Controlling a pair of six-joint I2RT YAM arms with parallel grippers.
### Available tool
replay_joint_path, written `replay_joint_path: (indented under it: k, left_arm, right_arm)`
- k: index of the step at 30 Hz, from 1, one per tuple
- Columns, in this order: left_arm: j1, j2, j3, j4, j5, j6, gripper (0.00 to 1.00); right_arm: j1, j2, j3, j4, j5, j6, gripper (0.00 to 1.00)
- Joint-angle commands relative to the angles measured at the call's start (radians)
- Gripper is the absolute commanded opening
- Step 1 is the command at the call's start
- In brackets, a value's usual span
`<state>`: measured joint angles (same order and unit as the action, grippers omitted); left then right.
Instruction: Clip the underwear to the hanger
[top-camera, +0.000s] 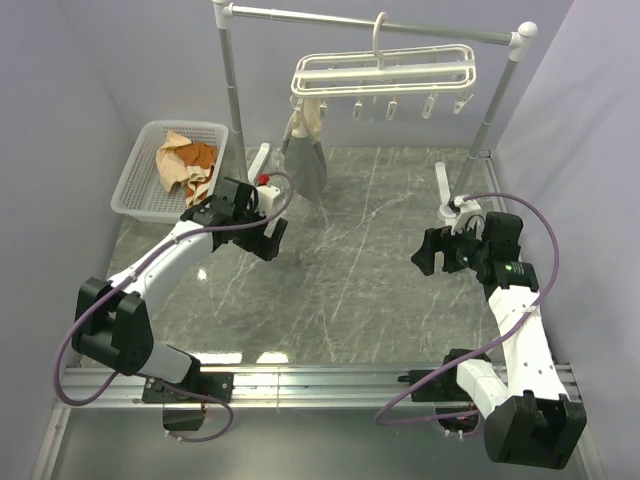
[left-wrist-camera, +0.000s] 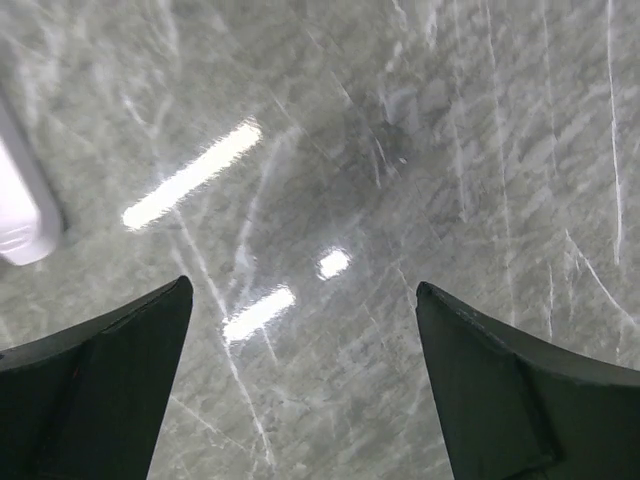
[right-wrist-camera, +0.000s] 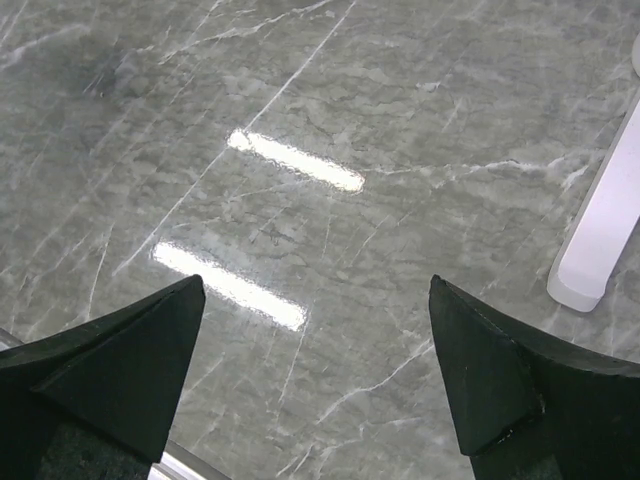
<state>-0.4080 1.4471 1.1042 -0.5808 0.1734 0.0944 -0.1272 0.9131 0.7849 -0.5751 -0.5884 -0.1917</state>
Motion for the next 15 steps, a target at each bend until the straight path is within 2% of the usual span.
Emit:
replay_joint_path:
  k: [1, 3, 7, 11, 13, 15]
  left_arm:
    - [0.011, -0.068, 0.083, 0.032, -0.049, -0.047, 0.99]
    - [0.075, -0.068, 0.160, -0.013, 0.004, -0.058, 0.99]
    - [0.242, -0.022, 0.290, -0.069, 0.240, -0.088, 0.99]
    - [0.392, 0.082, 0.526, -0.137, 0.389, -0.128, 0.99]
    - [0.455, 0.152, 0.662, -0.142, 0.344, -0.136, 0.99]
    - [0.472, 0.209, 0.761, -0.151, 0.201, -0.114, 0.99]
  right_arm:
    - [-0.002, -0.002, 0.022, 0.040, -0.010, 0.000, 1.00]
    - [-0.002, 0.001, 0.036, 0.047, -0.007, 0.001, 1.00]
    - [-0.002, 0.016, 0.056, 0.060, 0.010, 0.003, 1.00]
    - [-0.003, 0.039, 0.074, 0.069, 0.013, 0.017, 1.00]
    - [-0.002, 0.047, 0.082, 0.067, 0.009, 0.015, 1.00]
    - [-0.002, 0.053, 0.085, 0.066, 0.012, 0.006, 1.00]
